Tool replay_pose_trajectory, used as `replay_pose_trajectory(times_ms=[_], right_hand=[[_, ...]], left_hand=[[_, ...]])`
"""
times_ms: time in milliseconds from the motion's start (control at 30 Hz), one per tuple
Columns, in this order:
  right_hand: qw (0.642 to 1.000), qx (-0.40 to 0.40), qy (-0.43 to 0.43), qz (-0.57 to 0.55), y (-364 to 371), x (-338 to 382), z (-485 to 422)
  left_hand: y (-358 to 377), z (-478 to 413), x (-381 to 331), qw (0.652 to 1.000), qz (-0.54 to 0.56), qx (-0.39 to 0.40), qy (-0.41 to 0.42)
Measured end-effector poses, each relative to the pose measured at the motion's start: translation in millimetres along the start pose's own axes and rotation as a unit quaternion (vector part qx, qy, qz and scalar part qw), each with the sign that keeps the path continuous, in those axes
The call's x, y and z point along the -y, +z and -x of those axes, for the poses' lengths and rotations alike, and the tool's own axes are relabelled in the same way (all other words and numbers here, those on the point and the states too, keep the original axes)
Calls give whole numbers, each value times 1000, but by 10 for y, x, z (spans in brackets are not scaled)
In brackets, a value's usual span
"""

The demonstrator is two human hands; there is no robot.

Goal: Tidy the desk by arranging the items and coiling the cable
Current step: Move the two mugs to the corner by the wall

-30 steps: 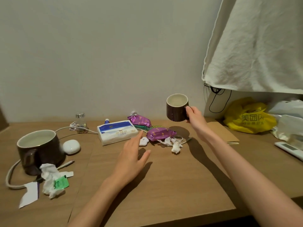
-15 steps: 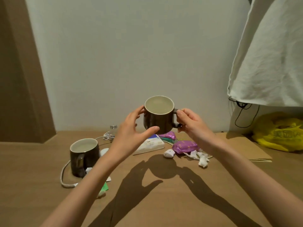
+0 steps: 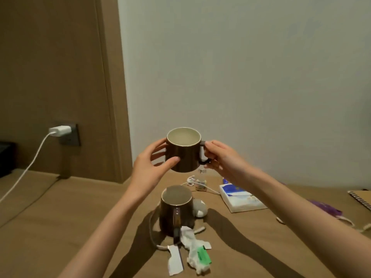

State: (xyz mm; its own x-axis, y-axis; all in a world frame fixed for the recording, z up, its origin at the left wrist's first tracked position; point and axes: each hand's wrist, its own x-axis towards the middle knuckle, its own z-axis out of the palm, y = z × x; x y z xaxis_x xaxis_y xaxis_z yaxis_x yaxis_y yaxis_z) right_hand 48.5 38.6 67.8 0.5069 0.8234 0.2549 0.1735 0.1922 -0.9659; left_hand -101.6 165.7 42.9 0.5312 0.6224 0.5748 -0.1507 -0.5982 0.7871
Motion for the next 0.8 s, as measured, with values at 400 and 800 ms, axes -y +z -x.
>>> replay_pose_trajectory(times_ms=[400, 800], right_hand=[[983, 61, 149, -87, 670, -861, -1228], [962, 69, 240, -108, 788, -1394, -1710]], left_hand=[[-333, -396, 1230, 984, 54, -107, -132], [-200, -469, 1888, 974, 54, -141, -167]])
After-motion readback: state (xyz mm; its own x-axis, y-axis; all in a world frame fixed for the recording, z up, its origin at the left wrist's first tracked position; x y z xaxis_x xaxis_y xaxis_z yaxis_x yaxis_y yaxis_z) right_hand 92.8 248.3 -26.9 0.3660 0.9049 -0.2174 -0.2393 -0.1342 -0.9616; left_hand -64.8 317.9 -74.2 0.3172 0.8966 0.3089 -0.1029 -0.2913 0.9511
